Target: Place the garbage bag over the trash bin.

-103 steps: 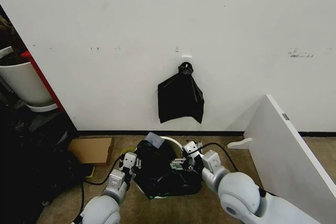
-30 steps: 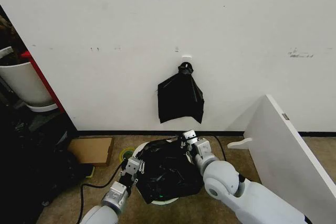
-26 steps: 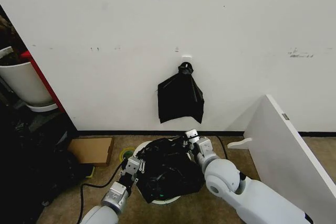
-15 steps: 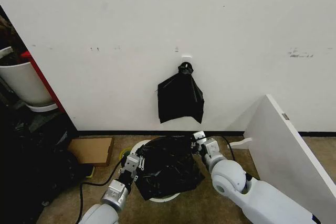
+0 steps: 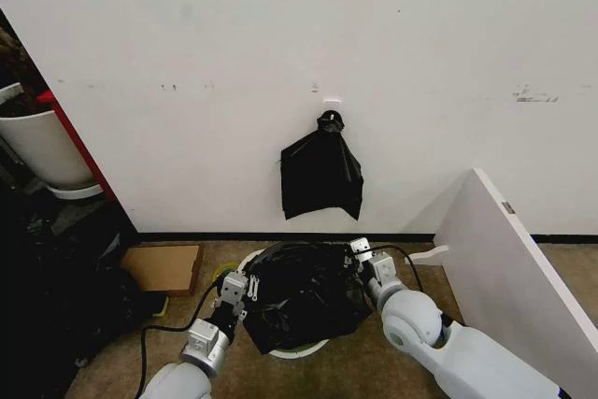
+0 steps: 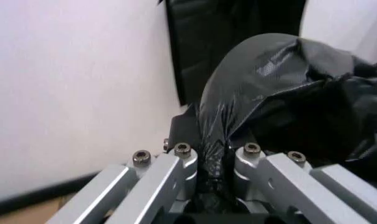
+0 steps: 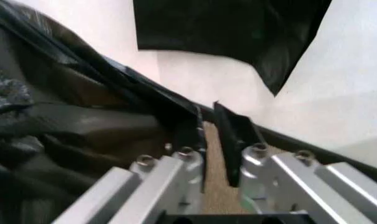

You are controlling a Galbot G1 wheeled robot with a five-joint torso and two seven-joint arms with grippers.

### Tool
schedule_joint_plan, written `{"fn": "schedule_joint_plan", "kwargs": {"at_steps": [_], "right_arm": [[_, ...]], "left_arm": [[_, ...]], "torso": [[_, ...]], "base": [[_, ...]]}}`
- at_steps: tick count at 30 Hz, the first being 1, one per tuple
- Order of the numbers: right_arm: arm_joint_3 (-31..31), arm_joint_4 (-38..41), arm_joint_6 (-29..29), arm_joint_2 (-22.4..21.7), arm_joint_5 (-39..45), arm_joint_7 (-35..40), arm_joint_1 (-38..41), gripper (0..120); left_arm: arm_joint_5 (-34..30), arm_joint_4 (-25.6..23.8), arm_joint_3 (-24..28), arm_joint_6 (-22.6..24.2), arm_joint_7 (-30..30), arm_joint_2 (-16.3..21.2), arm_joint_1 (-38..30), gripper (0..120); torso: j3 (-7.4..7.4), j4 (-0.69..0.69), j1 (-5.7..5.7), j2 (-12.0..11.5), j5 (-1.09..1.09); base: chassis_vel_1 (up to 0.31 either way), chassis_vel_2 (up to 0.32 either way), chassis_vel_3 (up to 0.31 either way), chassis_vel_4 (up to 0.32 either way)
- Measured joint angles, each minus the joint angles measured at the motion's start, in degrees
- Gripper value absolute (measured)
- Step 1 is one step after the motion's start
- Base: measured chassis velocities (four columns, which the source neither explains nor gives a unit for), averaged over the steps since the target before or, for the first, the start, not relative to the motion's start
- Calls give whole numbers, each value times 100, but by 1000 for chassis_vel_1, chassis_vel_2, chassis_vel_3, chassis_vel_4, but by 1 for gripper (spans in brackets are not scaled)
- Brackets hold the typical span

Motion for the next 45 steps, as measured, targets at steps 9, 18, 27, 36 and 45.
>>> {"fn": "schedule_joint_plan", "kwargs": {"at_steps": [9,18,27,36,45], "right_arm": [[476,805,54,-335,57,-161,-439,43],[944,1265,-127,-388,360,-134,-770,76],[1636,2182,-879,-574,2403,-192,-1417,100],[1330,2333,-1622,-443,2912,-130,-1173,100],[806,1991,-1711,-225,2731,-45,-913,100]], "left_arm": [[-871,158,-20,349,-301,-109,-289,4],[-1098,320,-31,403,-380,-202,-462,4],[-1022,398,-59,122,-238,-175,-460,4],[-273,372,38,-208,44,-98,-301,4],[15,295,66,-336,110,-89,-211,4]], "torso": [[0,-1,0,0,-1],[0,-1,0,0,0],[0,-1,0,0,-3],[0,0,0,0,-1],[0,0,0,0,-1]], "base": [[0,0,0,0],[0,0,0,0],[0,0,0,0],[0,0,0,0],[0,0,0,0]]}}
